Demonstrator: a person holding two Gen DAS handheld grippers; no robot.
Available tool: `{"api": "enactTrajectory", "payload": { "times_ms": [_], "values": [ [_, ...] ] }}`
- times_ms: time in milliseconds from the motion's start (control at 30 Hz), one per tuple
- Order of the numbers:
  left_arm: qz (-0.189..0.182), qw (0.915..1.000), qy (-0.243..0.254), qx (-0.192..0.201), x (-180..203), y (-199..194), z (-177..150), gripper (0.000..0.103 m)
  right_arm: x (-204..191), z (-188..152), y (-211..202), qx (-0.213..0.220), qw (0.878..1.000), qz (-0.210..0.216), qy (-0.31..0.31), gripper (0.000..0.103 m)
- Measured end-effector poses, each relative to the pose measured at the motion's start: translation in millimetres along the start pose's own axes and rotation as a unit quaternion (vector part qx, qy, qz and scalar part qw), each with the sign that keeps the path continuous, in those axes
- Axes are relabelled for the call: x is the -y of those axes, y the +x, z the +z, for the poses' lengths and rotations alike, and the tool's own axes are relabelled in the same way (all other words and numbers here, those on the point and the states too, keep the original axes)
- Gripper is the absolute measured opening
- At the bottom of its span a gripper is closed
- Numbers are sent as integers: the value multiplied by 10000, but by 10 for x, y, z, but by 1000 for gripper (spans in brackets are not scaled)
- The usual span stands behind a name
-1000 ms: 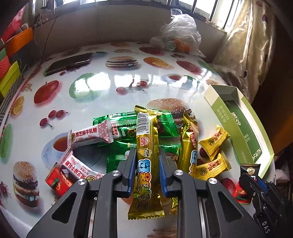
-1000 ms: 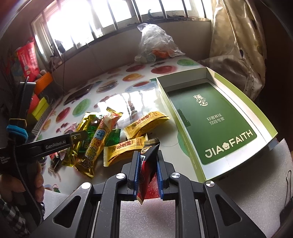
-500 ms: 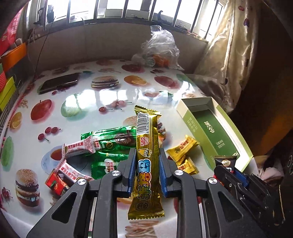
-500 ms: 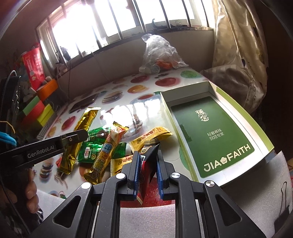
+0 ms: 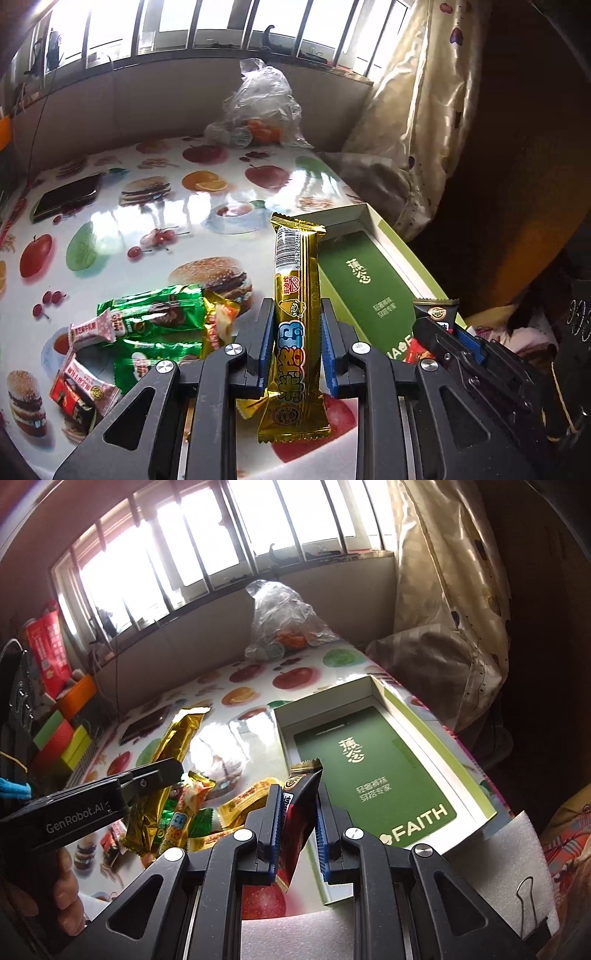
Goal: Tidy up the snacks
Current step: 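Carry both snacks into the green box and open both grippers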
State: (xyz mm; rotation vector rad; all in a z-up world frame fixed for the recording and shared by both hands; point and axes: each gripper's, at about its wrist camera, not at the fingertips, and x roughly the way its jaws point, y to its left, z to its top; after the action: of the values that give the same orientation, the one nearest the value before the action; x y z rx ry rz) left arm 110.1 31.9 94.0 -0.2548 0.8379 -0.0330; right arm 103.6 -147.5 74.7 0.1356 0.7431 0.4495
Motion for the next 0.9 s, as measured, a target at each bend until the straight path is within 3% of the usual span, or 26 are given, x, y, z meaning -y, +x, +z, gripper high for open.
{"api": "enactTrajectory", "payload": {
  "times_ms": [500,900],
  "values": [
    [-340,9988,123,-322,495,469,97,24,558,143,128,-150,9987,-409,252,16],
    [-345,9969,257,-666,714,779,-21,24,811,184,371,-441,9972,-569,195,16]
  ]
}}
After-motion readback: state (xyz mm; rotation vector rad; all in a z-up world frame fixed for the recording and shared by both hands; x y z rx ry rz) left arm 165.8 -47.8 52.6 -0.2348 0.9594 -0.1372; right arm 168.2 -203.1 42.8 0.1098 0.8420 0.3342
